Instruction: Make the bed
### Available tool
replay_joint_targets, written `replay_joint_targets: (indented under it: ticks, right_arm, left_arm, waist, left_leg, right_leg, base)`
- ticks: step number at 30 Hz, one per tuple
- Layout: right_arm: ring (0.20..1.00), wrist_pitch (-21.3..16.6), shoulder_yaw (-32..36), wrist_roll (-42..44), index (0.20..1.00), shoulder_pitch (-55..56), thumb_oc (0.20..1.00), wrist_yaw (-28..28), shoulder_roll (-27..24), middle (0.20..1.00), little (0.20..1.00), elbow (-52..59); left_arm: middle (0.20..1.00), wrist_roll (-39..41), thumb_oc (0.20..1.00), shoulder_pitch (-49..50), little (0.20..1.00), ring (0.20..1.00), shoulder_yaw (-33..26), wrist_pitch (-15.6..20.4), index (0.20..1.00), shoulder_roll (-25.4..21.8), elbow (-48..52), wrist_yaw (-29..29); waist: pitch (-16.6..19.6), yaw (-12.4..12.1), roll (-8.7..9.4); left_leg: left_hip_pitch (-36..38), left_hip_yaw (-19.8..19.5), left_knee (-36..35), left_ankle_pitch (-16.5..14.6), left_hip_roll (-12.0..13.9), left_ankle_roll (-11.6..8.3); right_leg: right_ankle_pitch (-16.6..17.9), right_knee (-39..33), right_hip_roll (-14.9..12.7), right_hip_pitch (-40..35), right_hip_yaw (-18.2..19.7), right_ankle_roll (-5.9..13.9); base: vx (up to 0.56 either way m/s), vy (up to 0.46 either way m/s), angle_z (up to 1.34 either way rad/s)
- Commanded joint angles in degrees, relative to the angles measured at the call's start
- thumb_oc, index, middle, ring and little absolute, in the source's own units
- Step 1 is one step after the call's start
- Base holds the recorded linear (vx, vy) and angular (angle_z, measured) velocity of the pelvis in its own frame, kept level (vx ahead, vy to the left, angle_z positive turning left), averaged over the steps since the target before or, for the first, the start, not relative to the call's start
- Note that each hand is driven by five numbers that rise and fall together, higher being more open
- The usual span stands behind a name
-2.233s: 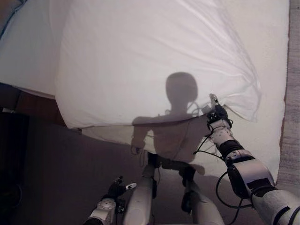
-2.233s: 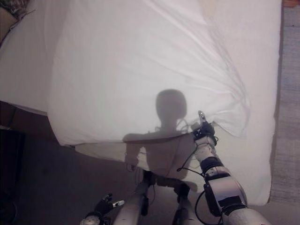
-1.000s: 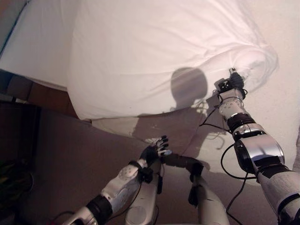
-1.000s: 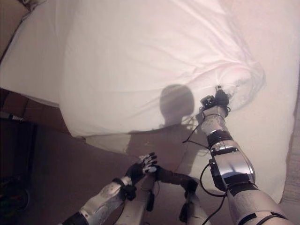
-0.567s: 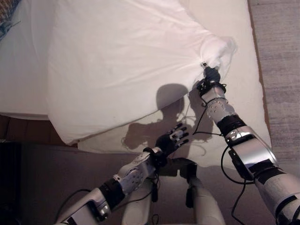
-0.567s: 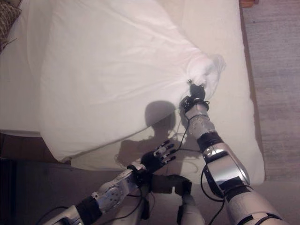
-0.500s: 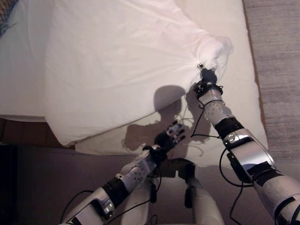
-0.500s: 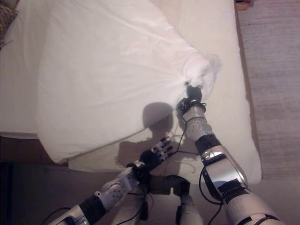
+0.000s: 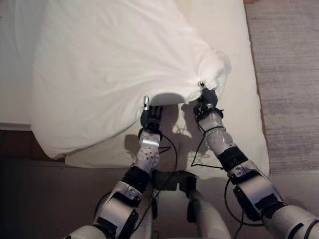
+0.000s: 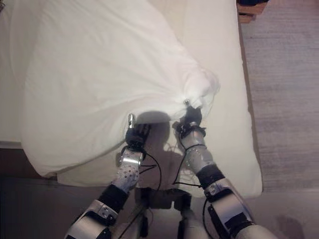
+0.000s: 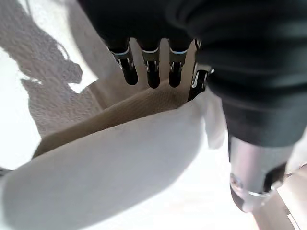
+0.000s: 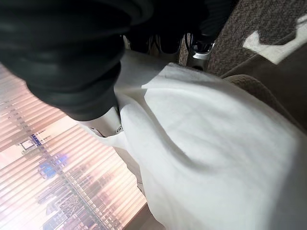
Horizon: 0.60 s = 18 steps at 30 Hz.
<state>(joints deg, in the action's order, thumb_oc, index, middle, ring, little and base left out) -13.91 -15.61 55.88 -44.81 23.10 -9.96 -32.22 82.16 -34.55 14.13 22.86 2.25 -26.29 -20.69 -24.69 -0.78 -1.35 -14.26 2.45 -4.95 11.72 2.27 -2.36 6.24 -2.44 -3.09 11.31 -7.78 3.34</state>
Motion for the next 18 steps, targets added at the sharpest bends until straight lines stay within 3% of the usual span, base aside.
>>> replay_joint_targets:
  ticks: [1,9,18]
  right_arm:
    - [0.2,-8.67,6.78,-0.18,0.2,4.28,0.2,1.45,-2.63,0.2,0.2,3.81]
    - [0.2,-9.24,7.55,0.51,0.2,6.57,0.2,1.83,-1.7,0.2,0.2,3.65]
    - [0.2,-10.41,10.3,-0.29,0.2,9.53,0.2,2.87,-2.13,0.2,0.2,2.86]
  left_arm:
    - [1.0,0.64,1.0,-0.98,1.0,1.0,-9.25,8.48,1.0,-2.07,-2.61,-0.29]
    - [1.0,3.17,1.0,-0.61,1.0,1.0,-14.05,9.71,1.0,-2.72,-5.71,-0.73]
    - [1.0,-1.43,1.0,0.22,1.0,1.0,-18.55,9.54,1.0,-6.64,-8.9,-2.71]
  waist:
    - [5.36,0.02,3.59]
    - [5.63,-0.31,3.92]
    - [6.43,-0.34,3.73]
  left_leg:
    - [4.68,1.6,-0.05,-7.67,-4.38,-0.58]
    - [5.46,1.35,-0.05,-7.84,-3.78,-1.06]
    - [6.02,1.45,-0.05,-8.2,-3.43,-1.36]
  right_leg:
    - [-0.19,-0.74,0.65,1.41,-0.93,3.21]
    - [-0.86,-0.52,0.9,0.54,-1.92,3.04]
    - [-1.46,-0.2,0.9,0.08,-2.37,3.09]
  base:
    - [0.0,-0.04,0.11]
    - [0.0,-0.016,0.03]
    - [0.01,0.0,0.06]
